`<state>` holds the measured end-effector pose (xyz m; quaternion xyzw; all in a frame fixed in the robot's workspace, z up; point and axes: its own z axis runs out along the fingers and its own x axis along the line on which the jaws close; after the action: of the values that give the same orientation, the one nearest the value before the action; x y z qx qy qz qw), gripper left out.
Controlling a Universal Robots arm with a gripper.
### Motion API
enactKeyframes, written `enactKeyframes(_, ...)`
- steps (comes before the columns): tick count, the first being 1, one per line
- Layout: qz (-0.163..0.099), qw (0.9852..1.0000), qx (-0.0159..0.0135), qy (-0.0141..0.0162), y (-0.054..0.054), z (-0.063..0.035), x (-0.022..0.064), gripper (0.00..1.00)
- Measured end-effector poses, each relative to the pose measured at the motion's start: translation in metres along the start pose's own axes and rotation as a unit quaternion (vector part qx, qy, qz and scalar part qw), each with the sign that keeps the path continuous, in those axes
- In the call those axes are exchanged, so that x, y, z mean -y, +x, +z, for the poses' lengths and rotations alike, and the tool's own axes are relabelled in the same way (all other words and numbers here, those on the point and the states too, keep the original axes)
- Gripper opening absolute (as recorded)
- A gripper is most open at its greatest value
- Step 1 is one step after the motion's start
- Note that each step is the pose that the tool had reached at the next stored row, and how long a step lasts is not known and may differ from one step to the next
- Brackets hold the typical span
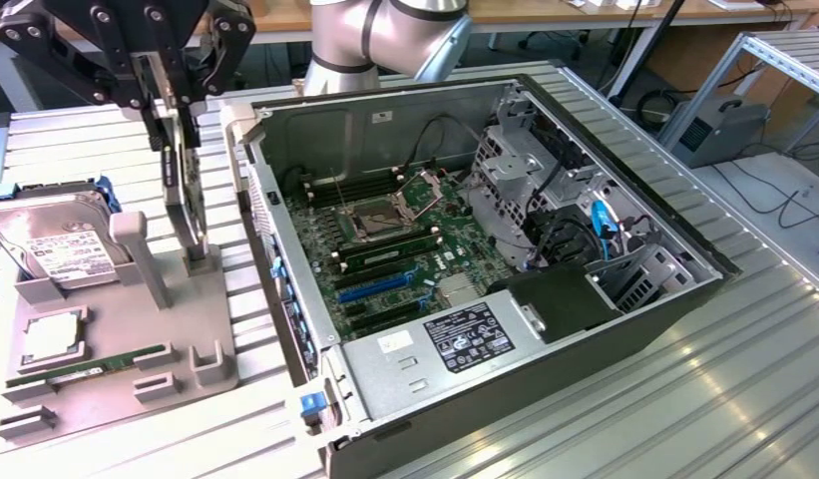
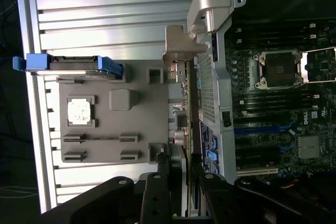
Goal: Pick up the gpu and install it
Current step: 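Pick up the gpu and move the gpu toward the slot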
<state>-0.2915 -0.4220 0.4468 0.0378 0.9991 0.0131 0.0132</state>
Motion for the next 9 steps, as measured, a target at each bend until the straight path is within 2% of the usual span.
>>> enactKeyframes(9, 0.000, 1.0000, 0.0001, 0.0006, -0.0055, 0.0003, -0.0004, 0.27)
